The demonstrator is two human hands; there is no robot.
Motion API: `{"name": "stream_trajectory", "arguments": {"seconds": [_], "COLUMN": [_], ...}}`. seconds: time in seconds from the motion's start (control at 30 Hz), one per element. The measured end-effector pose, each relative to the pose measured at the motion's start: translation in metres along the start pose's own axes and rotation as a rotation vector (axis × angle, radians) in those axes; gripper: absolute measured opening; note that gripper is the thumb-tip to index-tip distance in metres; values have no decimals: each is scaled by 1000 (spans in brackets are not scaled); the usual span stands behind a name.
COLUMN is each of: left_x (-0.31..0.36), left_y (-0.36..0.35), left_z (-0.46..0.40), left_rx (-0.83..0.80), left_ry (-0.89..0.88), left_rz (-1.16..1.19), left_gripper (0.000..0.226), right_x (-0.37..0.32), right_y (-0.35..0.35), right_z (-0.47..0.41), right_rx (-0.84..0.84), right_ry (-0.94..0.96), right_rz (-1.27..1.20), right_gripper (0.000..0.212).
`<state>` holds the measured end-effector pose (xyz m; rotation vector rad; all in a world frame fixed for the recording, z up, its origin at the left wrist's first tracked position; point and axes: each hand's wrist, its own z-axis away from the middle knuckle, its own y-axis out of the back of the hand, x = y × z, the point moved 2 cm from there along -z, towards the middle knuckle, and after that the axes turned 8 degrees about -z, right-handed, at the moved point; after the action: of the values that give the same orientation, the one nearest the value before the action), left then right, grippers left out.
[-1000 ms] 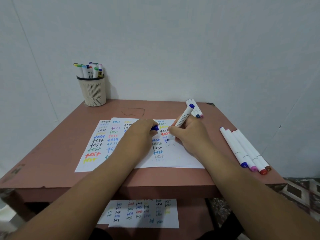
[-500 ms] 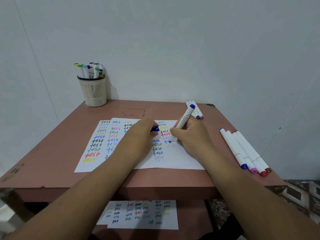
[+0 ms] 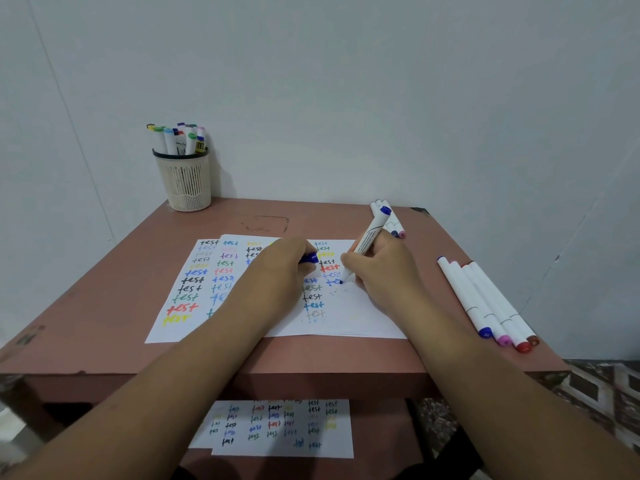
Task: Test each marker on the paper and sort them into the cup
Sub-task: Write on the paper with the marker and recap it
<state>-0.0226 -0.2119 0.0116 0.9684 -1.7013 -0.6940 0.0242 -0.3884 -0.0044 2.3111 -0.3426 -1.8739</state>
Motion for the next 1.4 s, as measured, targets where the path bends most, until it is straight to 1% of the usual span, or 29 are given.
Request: {"name": "stream_trajectory", "arguments": {"seconds": [0.07, 0.17, 0.47, 0.57, 0.73, 0.83, 0.93, 1.03, 1.1, 1.23, 1.4], "left_x": [0, 1, 4, 4, 1, -3, -7, -7, -5, -3, 0], "left_y": [1, 1, 2, 2, 0, -1, -2, -2, -1, 0, 2], "left_z": [0, 0, 0, 0, -1, -1, 0, 0, 1, 2, 4], "left_rx": [-3, -3, -18, -17, -18, 8, 14, 9, -2, -25, -31], "left_ry": [-2, -8, -10, -6, -9, -8, -11, -8, -7, -16, -58], "left_rz": [4, 4, -17, -12, -6, 33, 90, 119, 140, 187, 209], "left_gripper": [12, 12, 14, 14, 15, 15, 13, 11, 10, 17, 20], "right_x": [1, 3, 0, 1, -2, -2, -2, -8, -13, -16, -20], "right_y": [2, 5, 1, 3, 1, 2, 7, 10, 10, 7, 2], "right_z": [-1, -3, -1, -2, 1, 2, 3, 6, 9, 10, 15], "right_rx": [38, 91, 46, 58, 47, 77, 82, 65, 24, -25, -147], "right_ry": [1, -7, -33, -28, -8, 7, 1, 68, 95, 82, 80], "right_rz": [9, 36, 31, 14, 35, 58, -81, -373, -481, -555, -486], "right_gripper": [13, 17, 20, 22, 19, 15, 16, 12, 14, 13, 17]}}
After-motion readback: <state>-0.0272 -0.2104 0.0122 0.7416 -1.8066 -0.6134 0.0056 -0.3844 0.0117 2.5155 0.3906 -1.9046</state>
